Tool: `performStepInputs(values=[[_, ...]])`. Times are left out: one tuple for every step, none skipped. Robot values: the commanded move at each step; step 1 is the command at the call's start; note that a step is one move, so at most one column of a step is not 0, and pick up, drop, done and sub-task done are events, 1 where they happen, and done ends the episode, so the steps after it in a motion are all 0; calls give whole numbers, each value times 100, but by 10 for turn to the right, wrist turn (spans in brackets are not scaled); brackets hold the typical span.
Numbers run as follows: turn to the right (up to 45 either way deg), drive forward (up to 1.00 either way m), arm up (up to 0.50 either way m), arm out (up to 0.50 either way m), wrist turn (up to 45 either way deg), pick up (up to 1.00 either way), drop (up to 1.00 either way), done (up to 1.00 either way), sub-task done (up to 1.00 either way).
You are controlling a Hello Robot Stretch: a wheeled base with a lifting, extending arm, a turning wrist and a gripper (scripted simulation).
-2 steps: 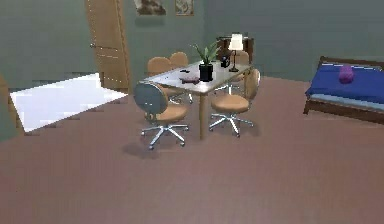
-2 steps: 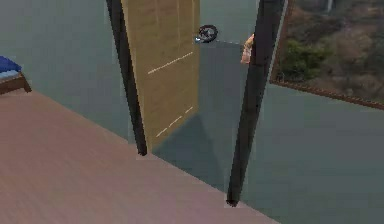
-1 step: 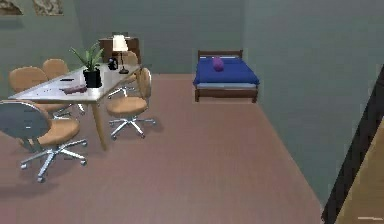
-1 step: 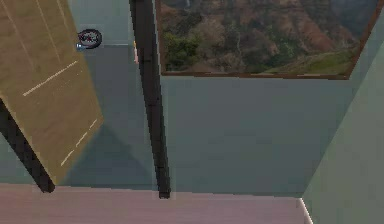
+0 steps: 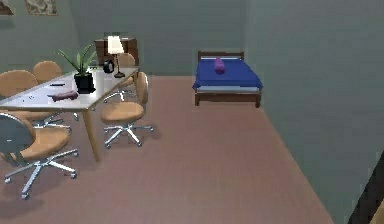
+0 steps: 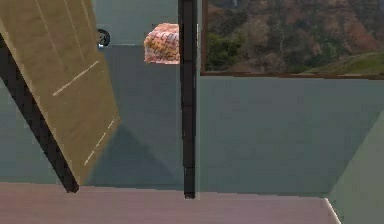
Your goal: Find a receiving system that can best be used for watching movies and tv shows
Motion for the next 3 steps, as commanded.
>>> performStepInputs(values=[[210,0,0,0,0,0,0,0,0],[0,5,0,0,0,0,0,0,0],[-450,0,0,0,0,0,0,0,0]])
